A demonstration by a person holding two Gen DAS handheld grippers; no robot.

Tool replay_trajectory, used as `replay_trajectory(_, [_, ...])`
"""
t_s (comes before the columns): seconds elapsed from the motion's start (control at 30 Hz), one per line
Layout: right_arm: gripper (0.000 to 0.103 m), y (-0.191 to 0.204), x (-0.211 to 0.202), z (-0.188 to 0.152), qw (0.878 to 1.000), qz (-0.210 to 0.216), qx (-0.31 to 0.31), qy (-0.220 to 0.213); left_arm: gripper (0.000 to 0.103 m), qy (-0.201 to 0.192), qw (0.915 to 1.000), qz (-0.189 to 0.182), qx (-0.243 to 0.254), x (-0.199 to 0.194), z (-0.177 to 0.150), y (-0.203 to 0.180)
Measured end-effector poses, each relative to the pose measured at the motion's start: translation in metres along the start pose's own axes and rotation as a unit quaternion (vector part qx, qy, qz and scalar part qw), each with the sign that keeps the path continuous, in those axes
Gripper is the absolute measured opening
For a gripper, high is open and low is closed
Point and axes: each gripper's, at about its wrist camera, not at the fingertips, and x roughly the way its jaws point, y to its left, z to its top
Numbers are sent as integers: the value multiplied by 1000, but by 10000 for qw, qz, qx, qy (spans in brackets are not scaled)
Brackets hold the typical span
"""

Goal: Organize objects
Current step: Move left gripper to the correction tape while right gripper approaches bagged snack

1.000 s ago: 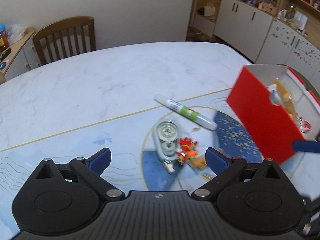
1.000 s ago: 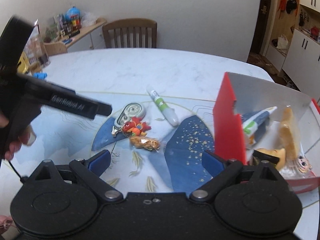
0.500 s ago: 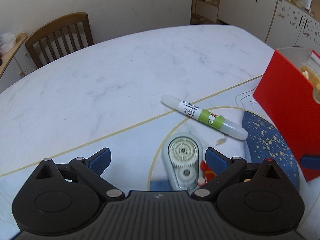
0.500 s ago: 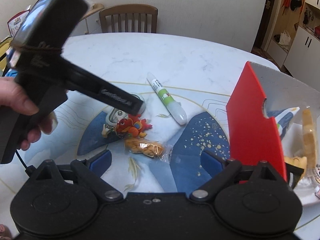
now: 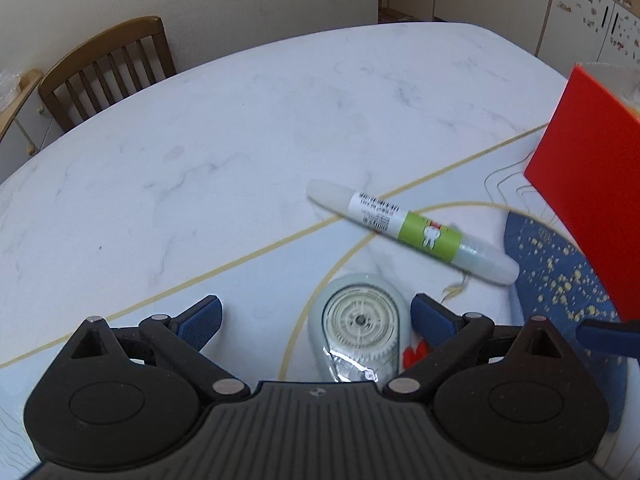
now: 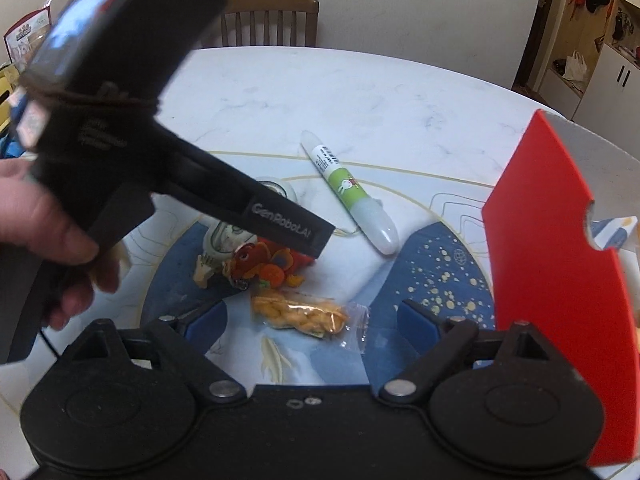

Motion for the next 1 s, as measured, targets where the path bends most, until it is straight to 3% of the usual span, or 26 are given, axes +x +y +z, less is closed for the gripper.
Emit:
replay_trajectory(0.23, [81, 4, 10, 1, 10000, -9, 4, 71, 101, -4, 9992, -85, -388, -1, -11, 25])
replay_trajectory(0.5, [68, -3, 11, -6, 9999, 8, -117, 4, 100, -134, 9994, -159, -265, -16, -37, 46])
replay_trajectory(0.6, [61, -7, 10, -7, 9999, 75, -114, -17, 95, -236, 9993, -234, -140, -23, -49, 51])
replay_trajectory(0.73, [56, -11, 7, -10, 9999, 87, -142, -28, 77, -350, 9988, -328, -2, -33, -57, 52])
replay_trajectory(0.93, [54, -13, -4, -12, 9999, 73, -96, -82, 72, -358, 9987, -353, 17, -33, -54, 49])
replay_trajectory(1.0, [54, -14, -11, -13, 9998, 90, -70, -140, 65, -378, 9985, -392, 67, -33, -51, 45])
